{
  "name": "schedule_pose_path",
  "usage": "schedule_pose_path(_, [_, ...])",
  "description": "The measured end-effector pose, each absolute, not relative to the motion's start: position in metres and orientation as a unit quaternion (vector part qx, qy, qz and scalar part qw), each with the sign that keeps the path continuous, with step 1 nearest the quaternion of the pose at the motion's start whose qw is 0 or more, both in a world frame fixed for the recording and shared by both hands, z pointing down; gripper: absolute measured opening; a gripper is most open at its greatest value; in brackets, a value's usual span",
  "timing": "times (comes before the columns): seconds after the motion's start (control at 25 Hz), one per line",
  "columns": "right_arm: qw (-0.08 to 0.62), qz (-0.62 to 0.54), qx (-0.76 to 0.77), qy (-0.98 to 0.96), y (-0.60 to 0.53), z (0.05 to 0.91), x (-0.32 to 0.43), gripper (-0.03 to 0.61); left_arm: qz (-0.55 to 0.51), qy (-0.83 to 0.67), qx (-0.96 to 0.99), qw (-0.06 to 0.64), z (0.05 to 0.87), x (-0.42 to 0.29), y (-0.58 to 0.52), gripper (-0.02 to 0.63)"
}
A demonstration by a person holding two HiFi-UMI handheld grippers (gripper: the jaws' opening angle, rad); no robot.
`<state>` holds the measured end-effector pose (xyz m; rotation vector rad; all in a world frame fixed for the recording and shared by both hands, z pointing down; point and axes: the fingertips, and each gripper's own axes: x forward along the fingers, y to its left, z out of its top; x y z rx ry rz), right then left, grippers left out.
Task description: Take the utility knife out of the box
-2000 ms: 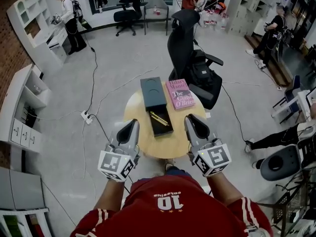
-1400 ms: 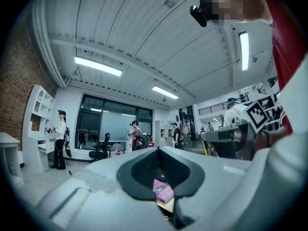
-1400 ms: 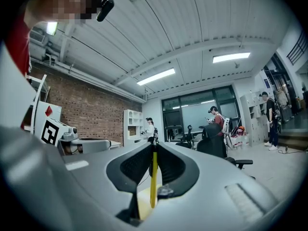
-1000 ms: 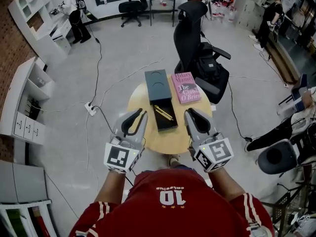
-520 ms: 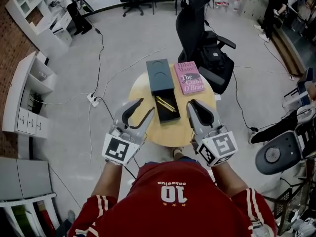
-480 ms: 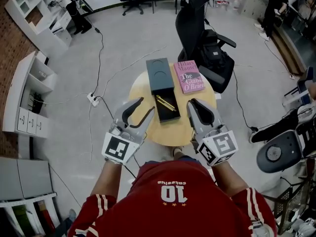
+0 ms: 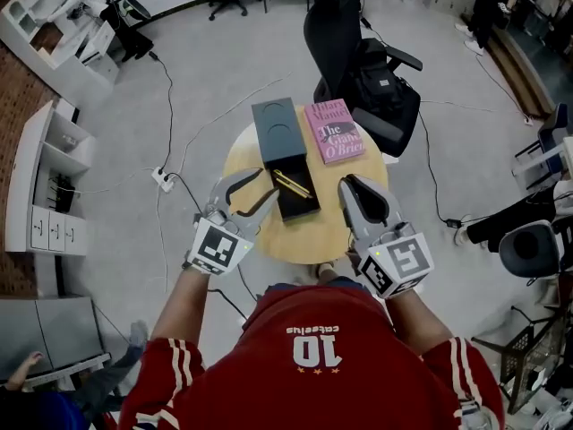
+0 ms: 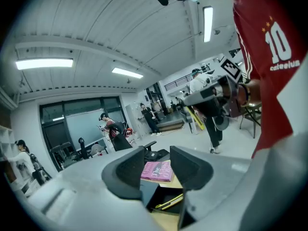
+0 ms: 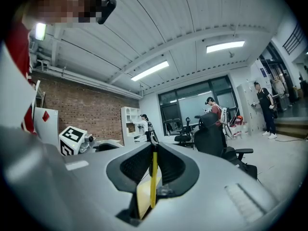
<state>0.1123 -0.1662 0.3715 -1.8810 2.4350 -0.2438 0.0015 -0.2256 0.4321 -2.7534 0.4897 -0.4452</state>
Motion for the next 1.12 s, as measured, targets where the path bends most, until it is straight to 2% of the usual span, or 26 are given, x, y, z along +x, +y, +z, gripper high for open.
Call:
schedule_pose_path(0.32, [0.017, -0.092, -0.616, 0.783, -0.176, 0.384, 0.129, 0.040, -0.254, 0.080, -0.943, 0.200, 0.513, 0.028, -0.257, 0.164])
schedule_pose_path(0.88, [0.009, -0.117, -0.630, 0.768, -0.202, 0.406, 0.170, 0.040, -0.378, -0.080, -0.900, 0.201, 0.654, 0.070, -0.278, 0.164])
schedule_pose_path(0.92, [0.008, -0.117, -0.631, 0.767, -0.202, 0.408, 0.173, 0.040, -0.388, -0.094, -0.893, 0.206, 0.664, 0.072, -0.276, 0.186])
schedule_pose_path(1.12, [0.004, -0.128, -0.639, 0.758, -0.202, 0.418, 0.186, 0.041, -0.452, -0.158, -0.852, 0.212, 0.719, 0.067, -0.272, 0.187])
